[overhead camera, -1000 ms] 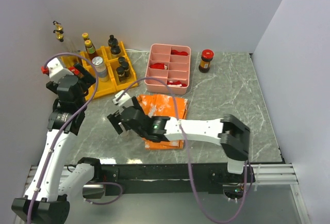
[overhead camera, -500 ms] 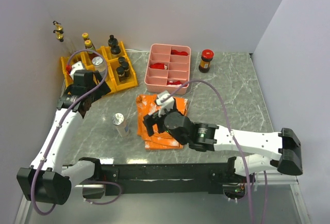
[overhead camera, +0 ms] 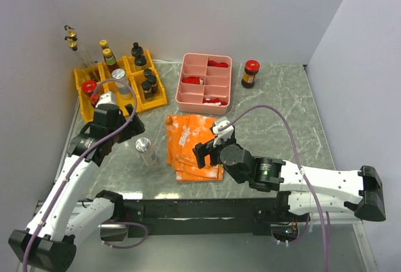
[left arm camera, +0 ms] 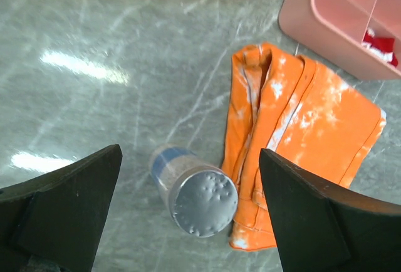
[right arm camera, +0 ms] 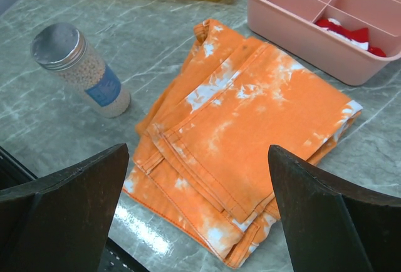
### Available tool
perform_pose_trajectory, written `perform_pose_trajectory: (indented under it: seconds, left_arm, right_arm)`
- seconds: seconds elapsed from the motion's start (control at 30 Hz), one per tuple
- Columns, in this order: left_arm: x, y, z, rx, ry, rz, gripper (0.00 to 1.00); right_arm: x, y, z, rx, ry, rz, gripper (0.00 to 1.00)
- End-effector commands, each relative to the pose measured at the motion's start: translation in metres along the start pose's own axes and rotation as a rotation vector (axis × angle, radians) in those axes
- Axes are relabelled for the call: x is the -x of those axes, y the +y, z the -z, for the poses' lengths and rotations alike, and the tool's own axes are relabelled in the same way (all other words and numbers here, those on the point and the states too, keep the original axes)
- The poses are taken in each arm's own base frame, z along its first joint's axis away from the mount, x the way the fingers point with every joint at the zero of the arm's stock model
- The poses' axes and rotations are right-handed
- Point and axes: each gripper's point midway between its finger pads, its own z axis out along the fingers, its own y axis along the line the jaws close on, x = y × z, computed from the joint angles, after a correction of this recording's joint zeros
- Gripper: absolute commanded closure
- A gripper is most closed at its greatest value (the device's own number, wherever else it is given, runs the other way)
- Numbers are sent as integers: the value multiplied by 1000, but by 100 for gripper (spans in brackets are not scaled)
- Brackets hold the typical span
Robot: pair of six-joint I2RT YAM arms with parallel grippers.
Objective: Organize the condiment bottles
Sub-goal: Pick up the bottle from the center of the board.
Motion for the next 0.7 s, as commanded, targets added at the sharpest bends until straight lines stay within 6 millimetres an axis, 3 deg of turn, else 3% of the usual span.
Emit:
perform_pose_trajectory:
  seconds: [0.0, 0.33, 0.67]
  left_arm:
    - [-32, 1, -9, 16, 79, 79, 3]
    - [-70, -14, -20, 49, 152, 77, 12]
    - [-74, -10, -20, 120, 136, 48, 28]
  right_arm:
    - [12, -7, 3, -29, -58, -34, 0]
    - [17, -9, 10, -12, -90, -61, 0]
    - [21, -14, 17, -7, -115, -76, 0]
